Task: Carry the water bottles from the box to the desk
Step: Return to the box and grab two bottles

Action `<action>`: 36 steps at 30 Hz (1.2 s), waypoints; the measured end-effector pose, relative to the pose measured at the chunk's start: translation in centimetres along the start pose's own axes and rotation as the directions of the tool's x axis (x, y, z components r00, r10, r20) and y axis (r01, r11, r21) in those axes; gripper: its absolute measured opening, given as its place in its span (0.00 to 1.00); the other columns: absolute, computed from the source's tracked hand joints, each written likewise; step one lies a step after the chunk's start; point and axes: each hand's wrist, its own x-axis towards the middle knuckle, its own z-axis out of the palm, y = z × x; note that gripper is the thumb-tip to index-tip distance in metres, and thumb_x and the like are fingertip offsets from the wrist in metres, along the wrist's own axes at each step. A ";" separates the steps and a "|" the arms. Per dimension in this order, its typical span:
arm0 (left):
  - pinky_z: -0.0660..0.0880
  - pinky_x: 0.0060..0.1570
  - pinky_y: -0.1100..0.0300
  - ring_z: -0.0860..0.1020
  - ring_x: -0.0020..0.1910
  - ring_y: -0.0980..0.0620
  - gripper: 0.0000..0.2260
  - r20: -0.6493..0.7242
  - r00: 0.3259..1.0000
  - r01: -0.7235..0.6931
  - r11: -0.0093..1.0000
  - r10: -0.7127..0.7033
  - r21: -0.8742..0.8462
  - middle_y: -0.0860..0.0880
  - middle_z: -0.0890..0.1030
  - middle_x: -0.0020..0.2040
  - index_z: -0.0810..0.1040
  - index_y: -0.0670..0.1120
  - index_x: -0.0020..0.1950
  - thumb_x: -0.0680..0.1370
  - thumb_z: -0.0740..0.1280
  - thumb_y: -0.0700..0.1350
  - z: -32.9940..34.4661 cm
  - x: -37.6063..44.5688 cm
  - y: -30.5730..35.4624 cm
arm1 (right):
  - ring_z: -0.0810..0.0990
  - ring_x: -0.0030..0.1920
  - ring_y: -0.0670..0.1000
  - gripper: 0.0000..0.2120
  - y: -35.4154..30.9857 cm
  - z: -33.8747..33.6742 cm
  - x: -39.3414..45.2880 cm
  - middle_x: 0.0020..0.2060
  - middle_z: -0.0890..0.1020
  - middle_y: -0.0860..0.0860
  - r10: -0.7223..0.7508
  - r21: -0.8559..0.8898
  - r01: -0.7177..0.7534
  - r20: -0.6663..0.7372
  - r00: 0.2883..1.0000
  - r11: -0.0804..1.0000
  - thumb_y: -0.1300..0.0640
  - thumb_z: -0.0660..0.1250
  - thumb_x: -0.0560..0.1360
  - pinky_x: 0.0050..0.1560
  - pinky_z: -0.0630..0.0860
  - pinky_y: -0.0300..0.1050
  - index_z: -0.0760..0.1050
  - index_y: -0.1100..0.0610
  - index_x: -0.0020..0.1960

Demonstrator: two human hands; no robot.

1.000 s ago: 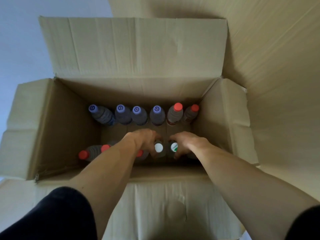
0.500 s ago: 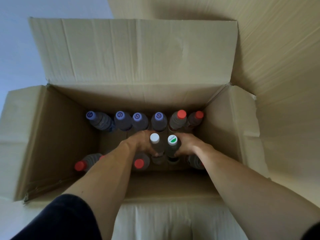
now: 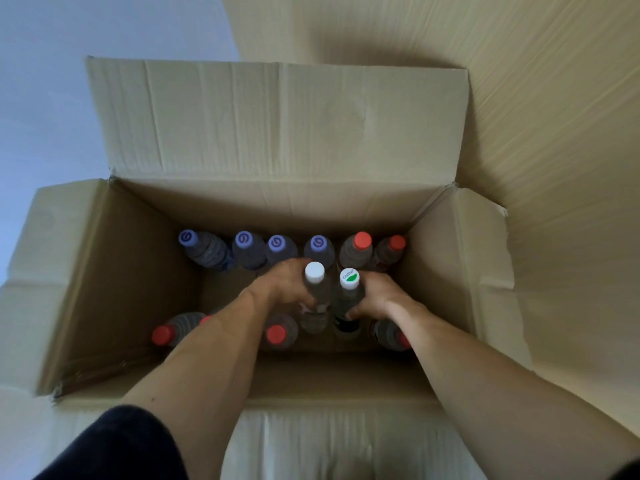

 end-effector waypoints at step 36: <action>0.82 0.46 0.49 0.85 0.49 0.43 0.24 -0.414 0.886 -0.391 0.144 -0.210 -0.909 0.40 0.84 0.56 0.80 0.43 0.61 0.78 0.67 0.62 -7.9 -25.7 2.0 | 0.86 0.52 0.55 0.23 -21.7 -2.8 -13.5 0.53 0.86 0.56 -0.413 0.779 0.216 0.060 0.909 0.588 0.39 0.61 0.80 0.46 0.82 0.49 0.77 0.56 0.64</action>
